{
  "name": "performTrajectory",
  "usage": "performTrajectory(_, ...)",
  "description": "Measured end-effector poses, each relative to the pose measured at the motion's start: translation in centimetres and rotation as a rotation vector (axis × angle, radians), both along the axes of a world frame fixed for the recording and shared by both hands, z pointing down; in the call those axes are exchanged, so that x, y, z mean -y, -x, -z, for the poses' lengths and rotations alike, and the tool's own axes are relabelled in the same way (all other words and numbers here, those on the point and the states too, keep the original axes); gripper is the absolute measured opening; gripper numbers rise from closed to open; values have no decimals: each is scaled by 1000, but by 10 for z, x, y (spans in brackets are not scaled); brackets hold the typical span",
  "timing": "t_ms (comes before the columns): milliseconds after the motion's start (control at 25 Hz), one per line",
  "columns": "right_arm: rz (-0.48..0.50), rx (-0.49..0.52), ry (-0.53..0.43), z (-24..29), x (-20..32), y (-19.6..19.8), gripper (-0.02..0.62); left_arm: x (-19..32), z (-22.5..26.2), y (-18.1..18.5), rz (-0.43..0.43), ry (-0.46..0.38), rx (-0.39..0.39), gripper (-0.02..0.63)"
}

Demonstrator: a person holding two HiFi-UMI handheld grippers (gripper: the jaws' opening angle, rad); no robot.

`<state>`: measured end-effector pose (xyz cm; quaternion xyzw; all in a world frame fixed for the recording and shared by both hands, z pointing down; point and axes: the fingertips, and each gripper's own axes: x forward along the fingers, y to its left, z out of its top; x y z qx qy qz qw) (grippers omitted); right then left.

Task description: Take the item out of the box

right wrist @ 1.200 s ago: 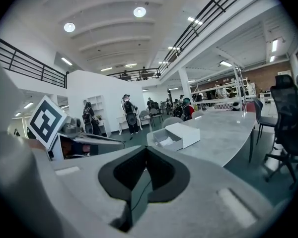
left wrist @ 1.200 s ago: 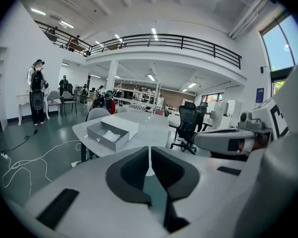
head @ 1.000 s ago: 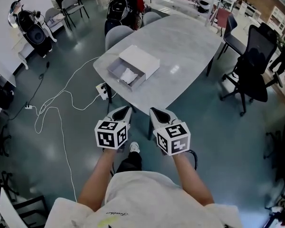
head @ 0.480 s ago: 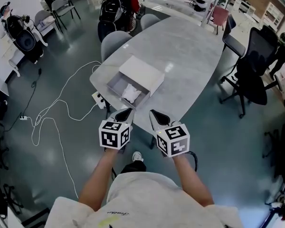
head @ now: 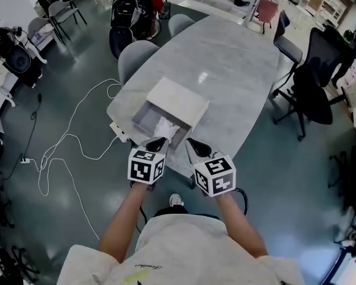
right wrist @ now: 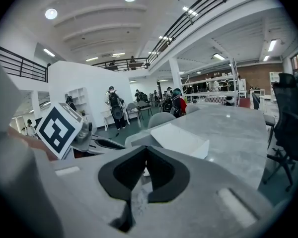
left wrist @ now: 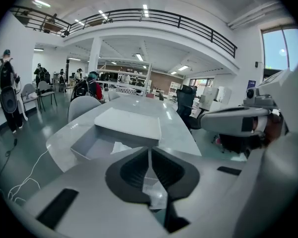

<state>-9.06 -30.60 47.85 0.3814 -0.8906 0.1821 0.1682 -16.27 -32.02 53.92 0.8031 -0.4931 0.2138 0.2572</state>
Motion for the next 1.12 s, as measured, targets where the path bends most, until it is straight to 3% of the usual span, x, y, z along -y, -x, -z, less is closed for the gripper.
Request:
performTrajectory(240, -46, -2, 13, -9, 20, 0, 5, 23, -24, -2, -94, 58, 25, 21)
performTrajectory(520, -68, 13, 27, -16, 37, -4, 5, 40, -46, -9, -185, 125, 104, 23)
performTrajectory(1120, 4, 58, 92, -35, 101, -40, 5, 78, -81, -31, -197, 240, 218, 26)
